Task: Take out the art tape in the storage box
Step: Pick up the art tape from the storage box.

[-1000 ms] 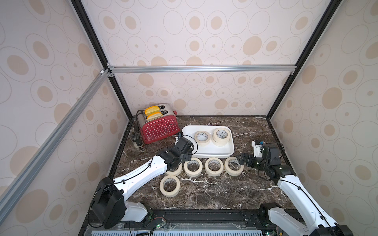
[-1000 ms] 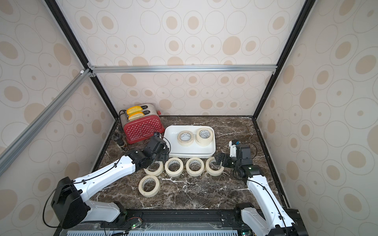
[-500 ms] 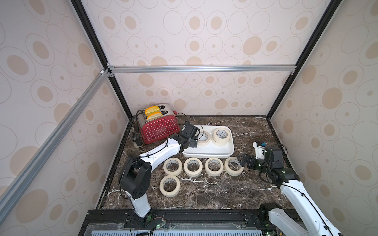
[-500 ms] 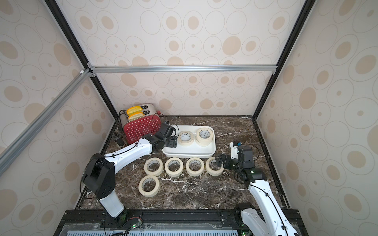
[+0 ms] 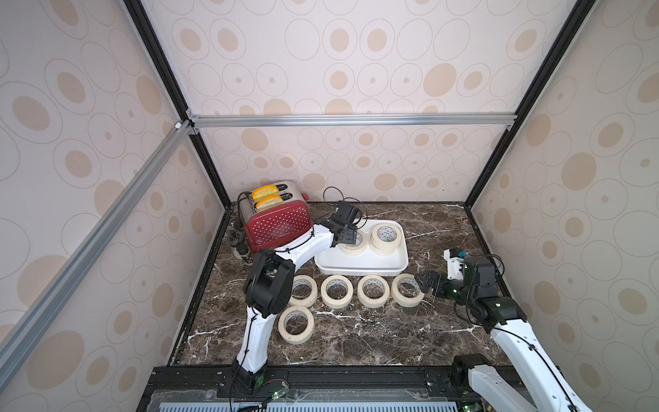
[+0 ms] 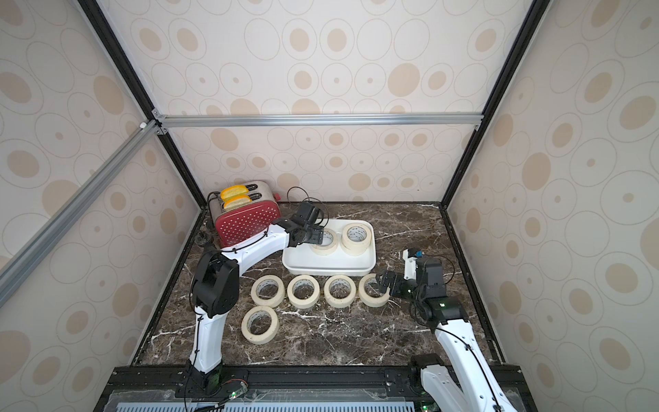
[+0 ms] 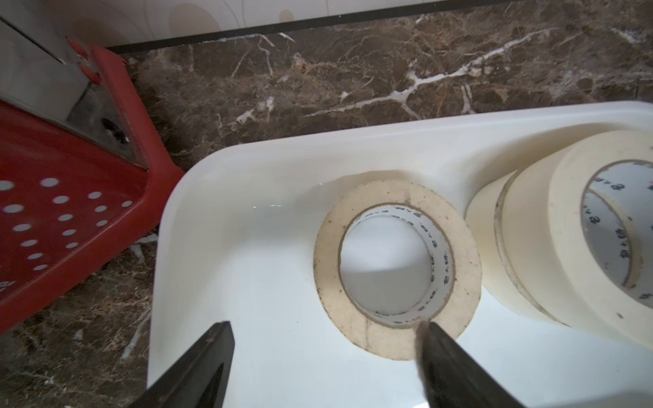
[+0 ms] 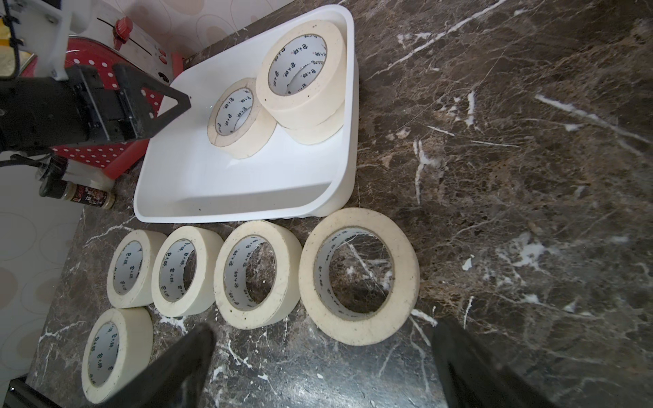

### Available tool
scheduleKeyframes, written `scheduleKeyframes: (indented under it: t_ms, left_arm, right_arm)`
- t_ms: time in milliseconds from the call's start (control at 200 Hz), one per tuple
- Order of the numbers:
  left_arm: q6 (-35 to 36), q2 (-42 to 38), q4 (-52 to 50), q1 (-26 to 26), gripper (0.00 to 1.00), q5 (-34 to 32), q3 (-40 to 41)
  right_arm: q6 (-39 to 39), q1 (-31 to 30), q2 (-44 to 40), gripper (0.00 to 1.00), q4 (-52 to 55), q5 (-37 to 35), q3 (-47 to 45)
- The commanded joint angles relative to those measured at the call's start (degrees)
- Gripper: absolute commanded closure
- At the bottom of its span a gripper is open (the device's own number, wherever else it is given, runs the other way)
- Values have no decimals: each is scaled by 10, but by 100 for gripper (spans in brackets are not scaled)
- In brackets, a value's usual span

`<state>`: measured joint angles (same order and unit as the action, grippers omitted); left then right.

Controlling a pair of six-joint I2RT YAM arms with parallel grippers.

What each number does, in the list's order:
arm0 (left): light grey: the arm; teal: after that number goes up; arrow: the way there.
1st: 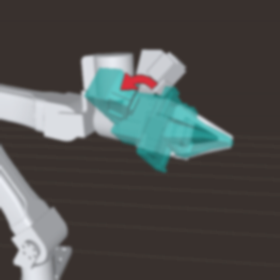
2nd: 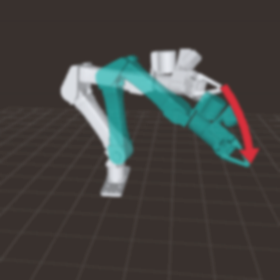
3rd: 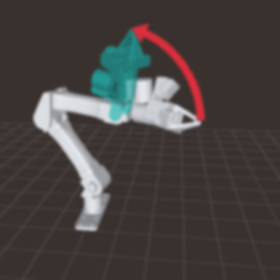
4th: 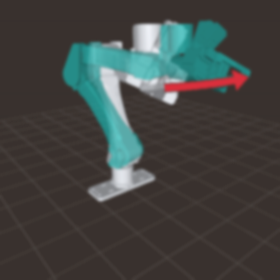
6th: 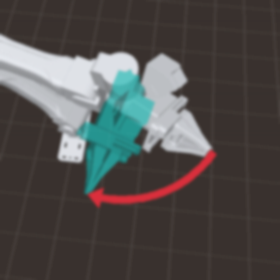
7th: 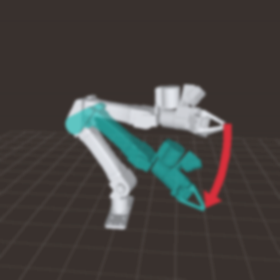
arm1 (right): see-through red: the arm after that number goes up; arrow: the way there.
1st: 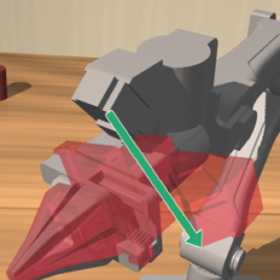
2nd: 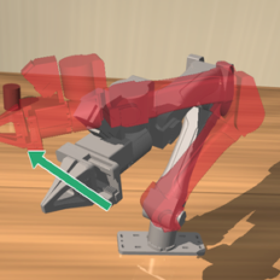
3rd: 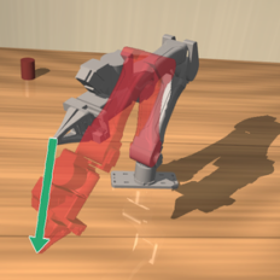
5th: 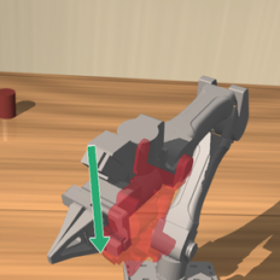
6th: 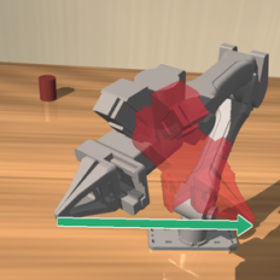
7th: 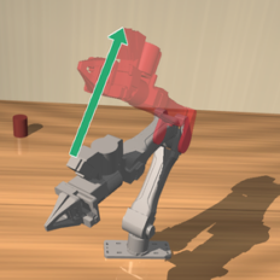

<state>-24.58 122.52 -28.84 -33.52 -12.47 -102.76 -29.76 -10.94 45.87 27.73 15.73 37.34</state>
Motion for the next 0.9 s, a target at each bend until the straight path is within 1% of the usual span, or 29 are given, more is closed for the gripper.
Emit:
scheduleKeyframes:
  t_ms: [0, 130, 280, 361, 456, 586, 756, 891]
  left_arm:
    - [13, 37, -44, 7, 17, 15, -53]
    - [12, 85, -67, 11, 18, 18, -108]
    - [17, 142, -114, 16, 24, 28, -176]
    - [18, 159, -119, 20, 29, 36, -193]
    - [19, 169, -119, 23, 32, 40, -197]
    - [22, 181, -121, 25, 41, 51, -203]
    - [27, 190, -121, 28, 58, 55, -202]
    - [28, 190, -120, 28, 68, 56, -201]
  right_arm:
    - [-5, 2, -5, 0, 6, -3, -8]
    - [-8, 2, -5, 0, 4, -2, -9]
    - [-8, 2, -7, 0, 3, -3, -9]
    - [-8, 2, -6, 0, 2, -7, -9]
    - [-8, 2, -3, 0, -2, -8, -9]
    - [-8, 2, 3, 0, -5, -7, -8]
    - [-6, 2, 10, 0, -5, -8, -6]
    - [-6, 2, 12, 0, -7, -7, -5]
